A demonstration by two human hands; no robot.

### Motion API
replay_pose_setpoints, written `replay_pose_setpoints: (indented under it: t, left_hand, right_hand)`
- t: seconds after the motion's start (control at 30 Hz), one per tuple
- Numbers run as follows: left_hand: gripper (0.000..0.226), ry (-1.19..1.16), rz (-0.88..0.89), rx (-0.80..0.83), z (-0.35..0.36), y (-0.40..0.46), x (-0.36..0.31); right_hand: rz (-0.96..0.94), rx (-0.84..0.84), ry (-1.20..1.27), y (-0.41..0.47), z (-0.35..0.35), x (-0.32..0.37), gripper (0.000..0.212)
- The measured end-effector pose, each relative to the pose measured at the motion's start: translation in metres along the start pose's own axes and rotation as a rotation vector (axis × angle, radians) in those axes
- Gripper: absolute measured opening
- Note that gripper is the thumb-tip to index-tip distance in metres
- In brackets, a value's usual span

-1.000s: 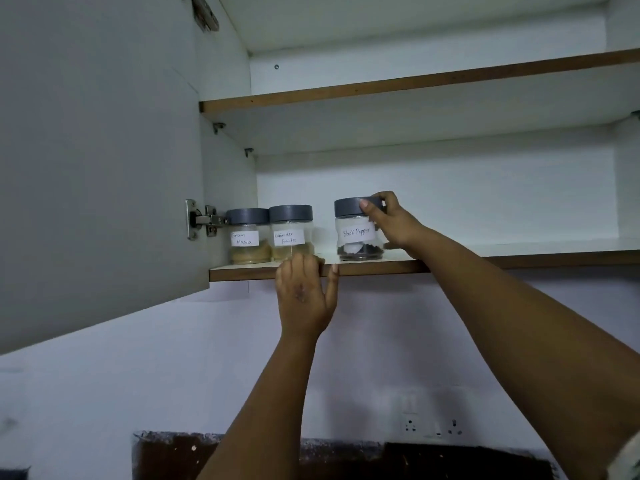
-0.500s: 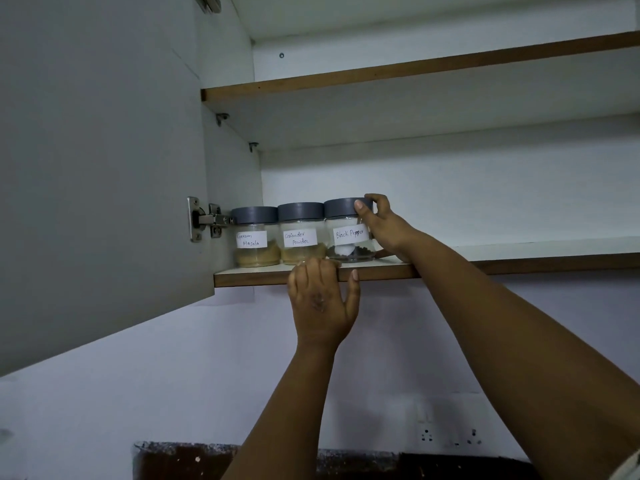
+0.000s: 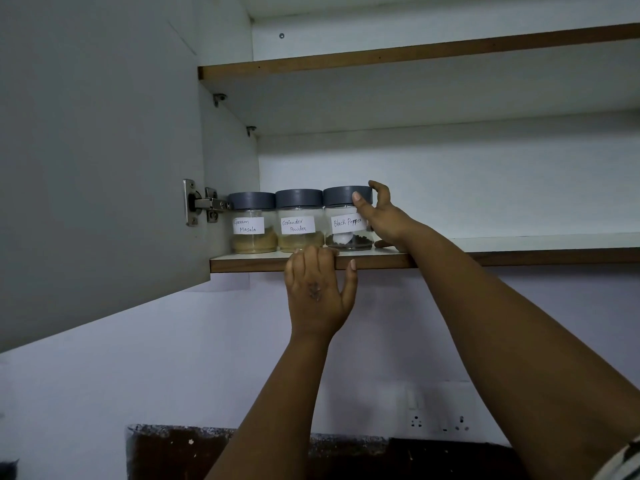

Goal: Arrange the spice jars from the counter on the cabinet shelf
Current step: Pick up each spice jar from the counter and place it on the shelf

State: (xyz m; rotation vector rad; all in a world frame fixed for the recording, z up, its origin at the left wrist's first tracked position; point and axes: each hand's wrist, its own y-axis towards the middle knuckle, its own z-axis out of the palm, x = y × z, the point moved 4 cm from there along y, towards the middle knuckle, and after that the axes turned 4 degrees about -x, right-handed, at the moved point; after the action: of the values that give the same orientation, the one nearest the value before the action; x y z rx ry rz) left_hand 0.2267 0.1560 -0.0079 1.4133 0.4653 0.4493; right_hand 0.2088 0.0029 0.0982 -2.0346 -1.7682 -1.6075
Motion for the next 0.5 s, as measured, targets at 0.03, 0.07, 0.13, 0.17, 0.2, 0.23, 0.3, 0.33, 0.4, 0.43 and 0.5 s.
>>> replay_pose_setpoints:
  t: [0.03,0.07,0.13,0.17,0.2,0.23,0.3,0.33,0.4,0.43,0.5]
  left_hand:
    - [0.031,-0.001,0.003,0.009,-0.0007,0.0001,0.0002]
    - [0.031,-0.001,0.005,0.017,-0.0014,0.0002,0.0005]
    - [0.032,-0.003,0.006,0.031,-0.0026,0.0006,0.0010]
    - [0.032,-0.006,0.004,0.035,-0.0032,0.0007,0.0009]
    - [0.032,-0.009,0.001,0.038,-0.0040,0.0007,0.0003]
    - [0.031,-0.011,-0.003,0.040,-0.0048,0.0006,-0.0006]
    - [0.031,-0.012,-0.015,0.047,-0.0063,0.0003,-0.0020]
    - [0.030,-0.012,-0.021,0.051,-0.0068,0.0001,-0.0023]
    - [0.028,-0.012,-0.021,0.058,-0.0076,-0.0007,-0.0019]
    - [0.028,-0.013,-0.017,0.059,-0.0079,-0.0010,-0.0017]
    - [0.028,-0.013,-0.011,0.059,-0.0079,-0.0010,-0.0014]
  right_hand:
    - [-0.006,0.012,-0.019,0.0003,0.0003,-0.0003,0.073]
    - [-0.010,0.020,-0.031,0.0008,0.0006,-0.0008,0.074]
    - [-0.012,0.022,-0.024,0.0022,0.0003,-0.0023,0.074]
    - [-0.011,0.023,-0.004,0.0027,0.0001,-0.0029,0.073]
    - [-0.009,0.027,0.022,0.0031,0.0000,-0.0034,0.073]
    - [-0.007,0.033,0.044,0.0034,0.0003,-0.0038,0.072]
    - [-0.007,0.041,0.059,0.0037,0.0007,-0.0041,0.072]
    - [-0.006,0.040,0.060,0.0038,0.0008,-0.0042,0.073]
    - [0.001,0.037,0.071,0.0039,0.0014,-0.0051,0.075]
    - [0.005,0.039,0.079,0.0040,0.0017,-0.0056,0.076]
    - [0.014,0.047,0.076,0.0040,0.0020,-0.0058,0.079]
